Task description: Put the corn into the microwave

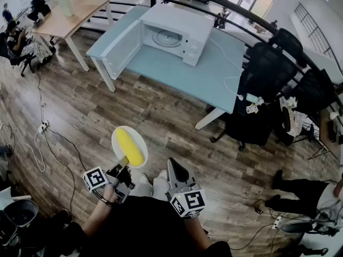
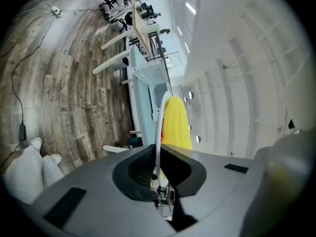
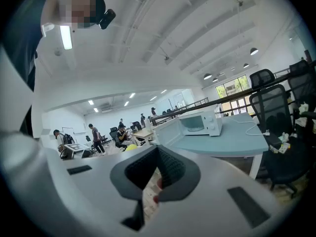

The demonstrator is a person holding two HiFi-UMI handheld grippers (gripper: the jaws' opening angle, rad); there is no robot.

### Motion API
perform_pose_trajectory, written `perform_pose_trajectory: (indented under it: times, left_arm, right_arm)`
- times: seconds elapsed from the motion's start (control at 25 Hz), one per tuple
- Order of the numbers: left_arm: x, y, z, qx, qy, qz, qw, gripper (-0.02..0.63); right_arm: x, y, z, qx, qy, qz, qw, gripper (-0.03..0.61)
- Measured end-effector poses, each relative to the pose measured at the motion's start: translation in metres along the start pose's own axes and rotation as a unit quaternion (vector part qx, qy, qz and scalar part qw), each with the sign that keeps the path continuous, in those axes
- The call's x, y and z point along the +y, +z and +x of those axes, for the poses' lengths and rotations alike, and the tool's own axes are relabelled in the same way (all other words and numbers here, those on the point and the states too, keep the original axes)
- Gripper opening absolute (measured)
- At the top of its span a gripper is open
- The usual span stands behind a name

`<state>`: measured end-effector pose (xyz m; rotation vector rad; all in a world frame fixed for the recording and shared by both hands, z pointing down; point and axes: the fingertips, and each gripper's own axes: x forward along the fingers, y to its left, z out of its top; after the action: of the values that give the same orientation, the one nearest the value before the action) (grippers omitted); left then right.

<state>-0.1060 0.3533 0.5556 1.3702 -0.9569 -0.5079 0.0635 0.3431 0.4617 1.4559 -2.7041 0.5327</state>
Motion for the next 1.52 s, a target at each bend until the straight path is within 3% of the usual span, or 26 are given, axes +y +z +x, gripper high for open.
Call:
perform_pose_trajectory:
  times: [0.24,0.52,1.2,1.52]
  left_arm:
    - [0.014,0.023,-0.045,0.005,-0.006,0.009,0.9999,0.021]
    - [0.017,0.037,-0.062,0.013,-0.011,0.021,0.9996,0.023]
    - [0.013,0.046,-0.059,0.040,-0.029,0.031,0.9983,0.025]
    - [0.012,0.054,-0.046,0.043,-0.016,0.036,0.9983,0.025]
  right_arm:
    - [0.056,-0.005,0.006,-0.013,-0.004,0.008,1.000,0.009]
    - [0.078,-0.014,0.005,-0.019,-0.015,0.013,1.000,0.009]
    - [0.077,-0.016,0.000,-0.011,-0.060,0.029,0.998,0.009]
    - [0.077,-0.012,0.015,-0.012,-0.045,-0.016,0.999,0.008]
